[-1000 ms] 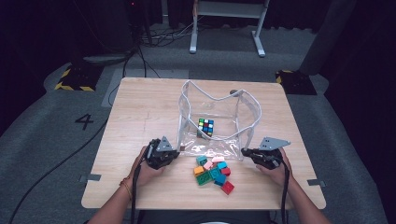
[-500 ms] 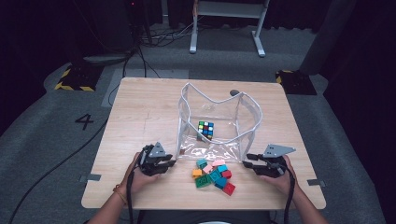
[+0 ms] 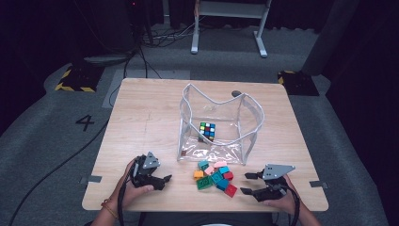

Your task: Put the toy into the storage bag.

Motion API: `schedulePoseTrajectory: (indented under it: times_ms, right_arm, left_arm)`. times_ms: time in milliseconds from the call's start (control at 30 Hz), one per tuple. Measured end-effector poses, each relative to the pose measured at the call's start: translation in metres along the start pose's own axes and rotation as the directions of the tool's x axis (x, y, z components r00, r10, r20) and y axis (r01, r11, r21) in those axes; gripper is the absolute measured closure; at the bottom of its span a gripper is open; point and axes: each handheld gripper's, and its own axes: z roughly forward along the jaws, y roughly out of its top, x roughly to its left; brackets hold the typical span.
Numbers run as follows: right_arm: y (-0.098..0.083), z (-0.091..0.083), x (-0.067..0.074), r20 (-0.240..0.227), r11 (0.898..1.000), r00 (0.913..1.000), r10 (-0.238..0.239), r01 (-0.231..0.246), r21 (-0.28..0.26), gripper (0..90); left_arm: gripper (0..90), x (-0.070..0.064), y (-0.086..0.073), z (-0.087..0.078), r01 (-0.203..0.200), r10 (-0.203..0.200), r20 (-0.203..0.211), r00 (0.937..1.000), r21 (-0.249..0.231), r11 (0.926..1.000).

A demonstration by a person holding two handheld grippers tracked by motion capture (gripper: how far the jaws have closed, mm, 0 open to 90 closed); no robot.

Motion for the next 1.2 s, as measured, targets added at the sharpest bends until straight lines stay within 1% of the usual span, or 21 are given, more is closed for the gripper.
schedulePoseTrajectory:
  times_ms: [33, 133, 167, 233, 267, 300, 367, 400, 533, 567, 600, 633, 767, 867, 1000, 1200]
  right_arm:
    - [0.0, 0.0, 0.002, -0.006, 1.0, 1.0, -0.005, 0.005, 0.002, 37.7]
    - [0.001, 0.003, 0.008, -0.011, 0.999, 0.999, -0.042, 0.043, 0.021, 38.1]
    - [0.002, 0.004, 0.011, -0.024, 0.999, 0.9987, -0.045, 0.046, 0.03, 38.2]
    - [0.003, 0.007, 0.016, -0.045, 0.998, 0.997, -0.063, 0.064, 0.022, 38.2]
    - [0.005, 0.01, 0.019, -0.053, 0.996, 0.9954, -0.08, 0.081, 0.03, 38.2]
    - [0.006, 0.013, 0.021, -0.056, 0.996, 0.9947, -0.086, 0.088, 0.031, 38.1]
    - [0.007, 0.018, 0.024, -0.081, 0.995, 0.9927, -0.089, 0.093, 0.036, 38.1]
    - [0.008, 0.021, 0.025, -0.087, 0.994, 0.9915, -0.097, 0.101, 0.039, 38.0]
    - [0.011, 0.027, 0.026, -0.08, 0.994, 0.992, -0.098, 0.101, 0.034, 38.0]
    - [0.011, 0.028, 0.026, -0.075, 0.994, 0.9919, -0.103, 0.106, 0.04, 38.1]
    - [0.012, 0.03, 0.025, -0.071, 0.994, 0.9924, -0.101, 0.104, 0.045, 38.2]
    - [0.013, 0.031, 0.025, -0.071, 0.994, 0.9923, -0.101, 0.104, 0.039, 38.3]
    - [0.014, 0.036, 0.027, -0.074, 0.992, 0.991, -0.112, 0.116, 0.051, 39.4]
    - [0.015, 0.037, 0.027, -0.066, 0.993, 0.9919, -0.109, 0.112, 0.048, 40.3]
    - [0.015, 0.037, 0.028, -0.052, 0.991, 0.9918, -0.116, 0.119, 0.053, 40.5]
    - [0.014, 0.036, 0.028, -0.037, 0.992, 0.9925, -0.116, 0.118, 0.05, 44.2]
  left_arm:
    - [15.2, 0.0, 0.0, 0.0, 0.002, -0.002, -0.006, 1.0, 0.0, 1.0]
    - [14.4, 0.001, 0.0, 0.0, -0.006, 0.006, 0.004, 1.0, 0.004, 1.0]
    - [14.2, 0.002, 0.0, 0.0, -0.008, 0.008, 0.004, 1.0, 0.002, 1.0]
    - [14.1, 0.002, 0.0, 0.0, -0.005, 0.005, 0.005, 1.0, 0.003, 1.0]
    - [14.1, 0.002, 0.0, 0.0, -0.005, 0.005, 0.003, 1.0, 0.002, 1.0]
    - [13.9, 0.002, 0.0, 0.001, -0.003, 0.003, 0.003, 1.0, 0.001, 1.0]
    - [13.8, 0.001, 0.0, 0.001, -0.004, 0.004, -0.002, 1.0, 0.0, 1.0]
    - [13.8, 0.001, 0.0, 0.001, 0.001, -0.001, 0.008, 1.0, 0.0, 1.0]
    - [13.4, 0.002, 0.001, 0.001, -0.001, 0.001, 0.011, 0.9999, 0.002, 1.0]
    - [13.4, 0.002, 0.001, 0.001, -0.006, 0.006, 0.008, 0.9999, 0.003, 1.0]
    - [13.3, 0.002, 0.001, 0.001, -0.004, 0.004, 0.011, 0.9999, 0.005, 1.0]
    - [13.2, 0.002, 0.001, 0.001, -0.002, 0.002, 0.013, 0.9999, 0.005, 1.0]
    - [13.1, 0.003, 0.001, 0.001, -0.009, 0.009, 0.011, 0.9999, 0.007, 0.9999]
    - [13.0, 0.002, 0.001, 0.001, -0.004, 0.004, 0.012, 0.9999, 0.005, 1.0]
    - [13.1, 0.002, 0.001, 0.001, -0.005, 0.005, 0.011, 0.9999, 0.006, 1.0]
    - [13.0, 0.002, 0.001, 0.001, -0.008, 0.008, 0.011, 0.9999, 0.006, 0.9999]
